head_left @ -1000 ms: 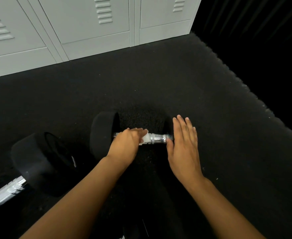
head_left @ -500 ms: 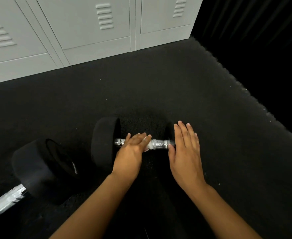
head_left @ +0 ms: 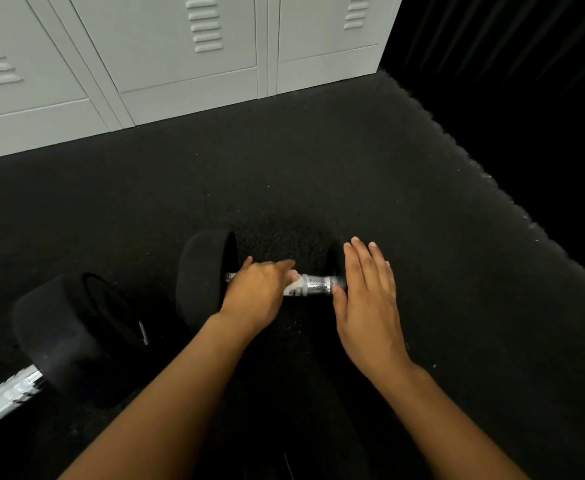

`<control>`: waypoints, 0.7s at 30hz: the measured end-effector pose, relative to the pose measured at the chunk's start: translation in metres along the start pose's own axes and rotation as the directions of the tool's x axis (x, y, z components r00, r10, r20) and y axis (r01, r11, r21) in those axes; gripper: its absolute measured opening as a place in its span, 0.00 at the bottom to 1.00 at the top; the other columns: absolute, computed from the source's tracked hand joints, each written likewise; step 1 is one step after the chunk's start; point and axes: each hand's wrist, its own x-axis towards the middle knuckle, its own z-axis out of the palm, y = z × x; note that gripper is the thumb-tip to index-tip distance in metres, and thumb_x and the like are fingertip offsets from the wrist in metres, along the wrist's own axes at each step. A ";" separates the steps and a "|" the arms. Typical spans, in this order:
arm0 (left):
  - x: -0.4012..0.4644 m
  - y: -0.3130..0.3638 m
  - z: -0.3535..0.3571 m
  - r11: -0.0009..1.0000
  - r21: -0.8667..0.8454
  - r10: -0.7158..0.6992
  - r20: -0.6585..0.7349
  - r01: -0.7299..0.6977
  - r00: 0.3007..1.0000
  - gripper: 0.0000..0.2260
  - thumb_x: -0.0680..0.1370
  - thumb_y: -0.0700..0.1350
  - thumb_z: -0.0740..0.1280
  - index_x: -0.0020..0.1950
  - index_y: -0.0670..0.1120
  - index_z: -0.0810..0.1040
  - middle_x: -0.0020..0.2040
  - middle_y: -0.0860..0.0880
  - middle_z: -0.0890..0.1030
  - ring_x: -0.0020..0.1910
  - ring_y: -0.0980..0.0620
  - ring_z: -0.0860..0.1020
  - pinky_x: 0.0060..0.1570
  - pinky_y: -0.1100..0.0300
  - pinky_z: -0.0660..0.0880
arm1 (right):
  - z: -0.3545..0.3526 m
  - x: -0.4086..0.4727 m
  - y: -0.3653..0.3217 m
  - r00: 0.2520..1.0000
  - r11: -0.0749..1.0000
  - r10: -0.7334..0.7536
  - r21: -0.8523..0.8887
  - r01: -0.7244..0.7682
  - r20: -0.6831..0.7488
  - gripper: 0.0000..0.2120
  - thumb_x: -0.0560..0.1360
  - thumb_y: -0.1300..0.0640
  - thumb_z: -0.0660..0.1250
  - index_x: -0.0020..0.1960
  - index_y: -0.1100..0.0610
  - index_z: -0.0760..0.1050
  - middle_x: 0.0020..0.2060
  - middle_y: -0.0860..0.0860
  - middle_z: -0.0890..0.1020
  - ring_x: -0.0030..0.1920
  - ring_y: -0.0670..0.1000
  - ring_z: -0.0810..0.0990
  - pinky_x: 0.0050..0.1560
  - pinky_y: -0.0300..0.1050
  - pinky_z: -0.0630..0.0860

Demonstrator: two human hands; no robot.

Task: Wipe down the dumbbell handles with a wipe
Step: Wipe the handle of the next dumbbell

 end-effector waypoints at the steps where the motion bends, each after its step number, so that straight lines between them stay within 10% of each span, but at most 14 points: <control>1: 0.003 0.001 -0.004 1.000 0.027 -0.008 0.065 0.006 0.998 0.13 0.81 0.47 0.58 0.64 0.50 0.73 0.58 0.45 0.79 0.59 0.46 0.75 0.64 0.52 0.64 | 0.000 0.001 0.000 1.000 1.000 0.004 -0.003 -0.004 -0.002 0.25 0.78 0.59 0.57 0.73 0.60 0.55 0.73 0.55 0.59 0.74 0.53 0.50 0.71 0.50 0.47; 10: 0.001 0.006 0.008 0.962 -0.255 -0.146 -0.183 0.097 0.972 0.08 0.73 0.37 0.67 0.46 0.48 0.83 0.40 0.46 0.84 0.40 0.46 0.81 0.45 0.51 0.78 | 0.002 -0.004 0.000 1.000 0.999 0.000 -0.044 -0.001 -0.024 0.26 0.76 0.53 0.48 0.72 0.60 0.57 0.72 0.55 0.62 0.73 0.53 0.53 0.71 0.52 0.52; 16: -0.040 0.002 0.029 0.979 -0.012 0.178 -0.427 -0.202 0.886 0.10 0.72 0.38 0.64 0.49 0.42 0.82 0.52 0.45 0.83 0.53 0.49 0.81 0.58 0.48 0.74 | 0.000 0.000 0.000 1.000 1.000 -0.003 -0.019 0.002 -0.027 0.24 0.77 0.57 0.53 0.72 0.60 0.57 0.72 0.55 0.62 0.73 0.54 0.54 0.71 0.52 0.52; 21: -0.008 0.012 0.026 0.985 -0.126 0.073 -0.325 -0.120 0.943 0.08 0.68 0.33 0.72 0.43 0.44 0.82 0.41 0.48 0.85 0.41 0.49 0.83 0.61 0.51 0.71 | 0.001 0.001 -0.001 1.000 1.000 0.005 -0.019 -0.005 -0.020 0.24 0.77 0.58 0.55 0.72 0.60 0.57 0.72 0.55 0.61 0.73 0.53 0.52 0.71 0.52 0.50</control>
